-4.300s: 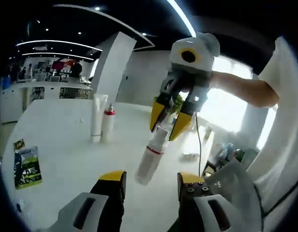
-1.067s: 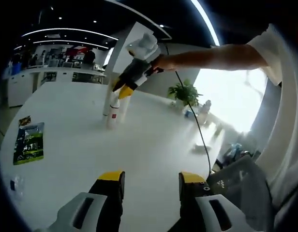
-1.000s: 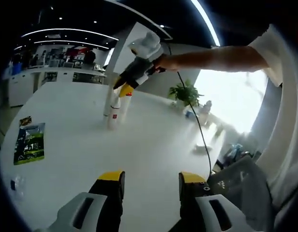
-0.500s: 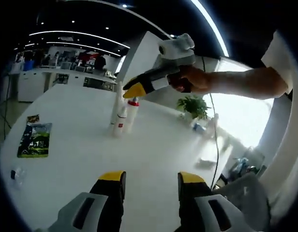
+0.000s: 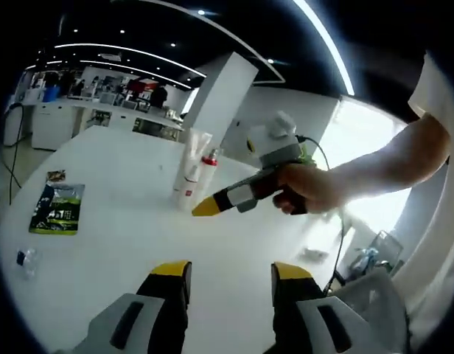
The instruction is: Arrange the skincare products in the storage area until every visible bottle or jar stands upright without overlapping.
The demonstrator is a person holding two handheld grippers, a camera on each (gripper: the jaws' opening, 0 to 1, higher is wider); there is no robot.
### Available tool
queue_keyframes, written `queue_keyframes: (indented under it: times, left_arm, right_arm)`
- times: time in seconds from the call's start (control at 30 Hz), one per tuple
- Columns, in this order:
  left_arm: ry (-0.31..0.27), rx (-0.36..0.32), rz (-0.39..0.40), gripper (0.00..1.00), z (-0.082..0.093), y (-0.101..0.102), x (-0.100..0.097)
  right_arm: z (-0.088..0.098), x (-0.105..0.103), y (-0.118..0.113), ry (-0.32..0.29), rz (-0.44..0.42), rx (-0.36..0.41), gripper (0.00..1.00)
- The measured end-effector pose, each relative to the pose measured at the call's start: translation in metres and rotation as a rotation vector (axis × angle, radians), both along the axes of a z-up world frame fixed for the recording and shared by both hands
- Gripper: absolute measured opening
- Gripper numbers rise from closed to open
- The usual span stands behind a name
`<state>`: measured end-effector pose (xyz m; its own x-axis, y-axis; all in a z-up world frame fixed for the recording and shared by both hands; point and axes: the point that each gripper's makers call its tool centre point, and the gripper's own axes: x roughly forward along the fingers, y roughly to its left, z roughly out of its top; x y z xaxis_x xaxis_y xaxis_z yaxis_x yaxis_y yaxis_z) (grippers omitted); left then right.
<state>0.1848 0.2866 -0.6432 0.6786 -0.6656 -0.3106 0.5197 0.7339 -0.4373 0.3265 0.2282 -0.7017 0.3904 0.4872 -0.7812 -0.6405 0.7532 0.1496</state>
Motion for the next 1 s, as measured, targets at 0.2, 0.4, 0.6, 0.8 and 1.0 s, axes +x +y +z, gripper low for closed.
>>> queue_keyframes:
  times: [0.2,0.4,0.6,0.8,1.0]
  left_arm:
    - [0.024,-0.026,-0.008,0.45,-0.003,-0.003,0.000]
    - [0.050,-0.019,0.003,0.44,-0.010,0.001,0.001]
    - [0.075,-0.004,0.010,0.43,-0.017,0.003,0.000]
    - [0.094,-0.010,0.021,0.41,-0.020,0.005,0.001]
    - [0.111,0.004,0.015,0.41,-0.025,0.004,-0.001]
  right_arm:
    - [-0.022,0.029,-0.011,0.060,-0.151,0.044,0.30]
    - [-0.033,0.040,-0.024,0.077,-0.258,-0.017,0.26]
    - [-0.032,0.060,-0.028,0.048,-0.274,-0.004,0.26]
    - [-0.032,0.076,-0.025,0.039,-0.285,0.020,0.25]
    - [-0.032,0.083,-0.024,0.030,-0.278,0.040,0.24]
